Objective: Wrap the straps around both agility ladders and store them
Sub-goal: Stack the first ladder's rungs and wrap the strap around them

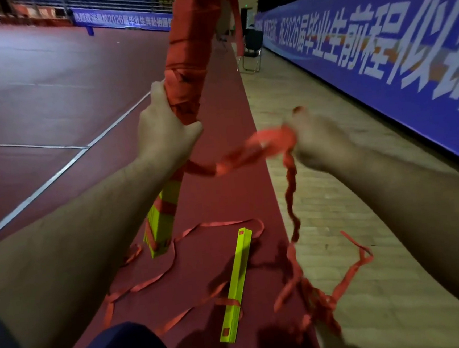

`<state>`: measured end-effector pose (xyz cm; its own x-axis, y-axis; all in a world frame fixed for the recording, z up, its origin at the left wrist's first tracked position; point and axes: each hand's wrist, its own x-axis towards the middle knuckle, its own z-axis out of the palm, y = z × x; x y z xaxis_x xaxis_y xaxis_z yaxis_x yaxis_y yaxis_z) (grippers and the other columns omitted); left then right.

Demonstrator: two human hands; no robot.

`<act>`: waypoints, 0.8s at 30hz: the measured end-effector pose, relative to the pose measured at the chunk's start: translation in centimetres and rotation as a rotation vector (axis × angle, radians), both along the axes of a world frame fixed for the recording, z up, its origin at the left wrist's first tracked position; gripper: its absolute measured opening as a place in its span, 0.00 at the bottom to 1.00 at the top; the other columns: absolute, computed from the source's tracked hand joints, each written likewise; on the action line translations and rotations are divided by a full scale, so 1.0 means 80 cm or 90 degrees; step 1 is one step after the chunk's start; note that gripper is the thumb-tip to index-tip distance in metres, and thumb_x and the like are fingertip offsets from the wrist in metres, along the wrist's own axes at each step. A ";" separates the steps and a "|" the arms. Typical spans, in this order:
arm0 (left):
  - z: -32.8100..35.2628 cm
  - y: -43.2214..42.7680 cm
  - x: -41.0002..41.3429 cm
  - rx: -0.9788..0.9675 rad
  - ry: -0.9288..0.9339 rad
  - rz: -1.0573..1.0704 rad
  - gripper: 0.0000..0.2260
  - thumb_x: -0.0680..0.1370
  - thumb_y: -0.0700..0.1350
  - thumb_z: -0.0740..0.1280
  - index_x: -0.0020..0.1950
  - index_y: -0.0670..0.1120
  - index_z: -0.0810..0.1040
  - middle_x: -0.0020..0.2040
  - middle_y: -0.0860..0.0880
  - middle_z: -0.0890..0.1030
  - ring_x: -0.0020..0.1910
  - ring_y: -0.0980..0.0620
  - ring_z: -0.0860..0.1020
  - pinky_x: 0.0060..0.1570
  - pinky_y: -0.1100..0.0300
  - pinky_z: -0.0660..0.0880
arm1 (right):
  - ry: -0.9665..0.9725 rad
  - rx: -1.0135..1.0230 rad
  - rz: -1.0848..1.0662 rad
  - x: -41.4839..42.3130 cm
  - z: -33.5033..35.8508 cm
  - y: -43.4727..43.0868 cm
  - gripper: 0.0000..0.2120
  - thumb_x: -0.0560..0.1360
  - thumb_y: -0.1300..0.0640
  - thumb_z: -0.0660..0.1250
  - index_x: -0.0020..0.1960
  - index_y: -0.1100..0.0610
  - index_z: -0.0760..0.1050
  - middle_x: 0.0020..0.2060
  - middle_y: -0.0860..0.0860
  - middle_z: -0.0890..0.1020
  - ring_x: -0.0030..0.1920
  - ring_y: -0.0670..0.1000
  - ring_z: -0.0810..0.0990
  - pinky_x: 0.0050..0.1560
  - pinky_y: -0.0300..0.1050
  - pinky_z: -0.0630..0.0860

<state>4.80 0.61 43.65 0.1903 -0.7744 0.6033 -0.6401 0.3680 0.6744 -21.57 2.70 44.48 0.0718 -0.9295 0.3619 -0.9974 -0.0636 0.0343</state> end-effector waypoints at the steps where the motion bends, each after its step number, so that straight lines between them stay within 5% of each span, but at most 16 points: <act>1: 0.000 0.000 0.002 0.000 -0.008 0.006 0.23 0.70 0.47 0.72 0.60 0.46 0.67 0.44 0.49 0.75 0.41 0.43 0.72 0.40 0.56 0.66 | 0.123 0.215 -0.040 -0.009 -0.015 0.002 0.04 0.79 0.60 0.64 0.50 0.51 0.72 0.43 0.49 0.75 0.44 0.52 0.78 0.47 0.51 0.79; 3: -0.003 -0.002 0.010 0.012 -0.035 0.024 0.23 0.70 0.47 0.73 0.60 0.46 0.67 0.44 0.48 0.75 0.42 0.40 0.74 0.40 0.55 0.67 | 0.251 0.377 -0.147 -0.029 -0.022 0.007 0.05 0.81 0.57 0.63 0.49 0.53 0.77 0.41 0.50 0.78 0.43 0.52 0.77 0.51 0.46 0.78; 9: -0.013 -0.006 0.015 0.017 -0.024 0.028 0.26 0.70 0.47 0.74 0.65 0.45 0.68 0.46 0.48 0.77 0.48 0.38 0.78 0.41 0.56 0.66 | -0.008 0.413 -0.160 -0.049 -0.019 0.015 0.13 0.82 0.50 0.64 0.48 0.57 0.83 0.40 0.51 0.87 0.42 0.50 0.85 0.42 0.42 0.77; 16: -0.032 -0.021 0.023 0.011 0.098 -0.047 0.22 0.75 0.50 0.73 0.60 0.44 0.66 0.47 0.51 0.75 0.45 0.47 0.75 0.44 0.57 0.69 | -0.119 0.202 0.057 -0.025 -0.003 0.027 0.16 0.73 0.69 0.58 0.45 0.55 0.83 0.41 0.52 0.84 0.45 0.54 0.82 0.47 0.51 0.79; 20: -0.050 -0.033 0.038 0.083 0.186 -0.078 0.20 0.74 0.43 0.68 0.62 0.42 0.64 0.46 0.48 0.74 0.44 0.45 0.75 0.50 0.46 0.78 | -0.436 0.191 0.076 -0.019 0.008 0.036 0.17 0.70 0.75 0.54 0.36 0.60 0.78 0.29 0.53 0.80 0.30 0.53 0.78 0.34 0.48 0.77; 24: -0.074 -0.037 0.049 0.117 0.294 -0.154 0.18 0.75 0.41 0.71 0.61 0.48 0.69 0.48 0.51 0.77 0.46 0.51 0.77 0.52 0.48 0.80 | -0.554 0.231 0.099 -0.025 0.019 0.041 0.12 0.70 0.75 0.54 0.41 0.66 0.74 0.25 0.54 0.73 0.27 0.51 0.66 0.29 0.44 0.61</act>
<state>8.72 -2.35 37.70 0.2065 -0.9137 0.3500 -0.1746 0.3175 0.9320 -23.60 6.00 46.02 0.0464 -0.9982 0.0381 -0.6434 -0.0591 -0.7633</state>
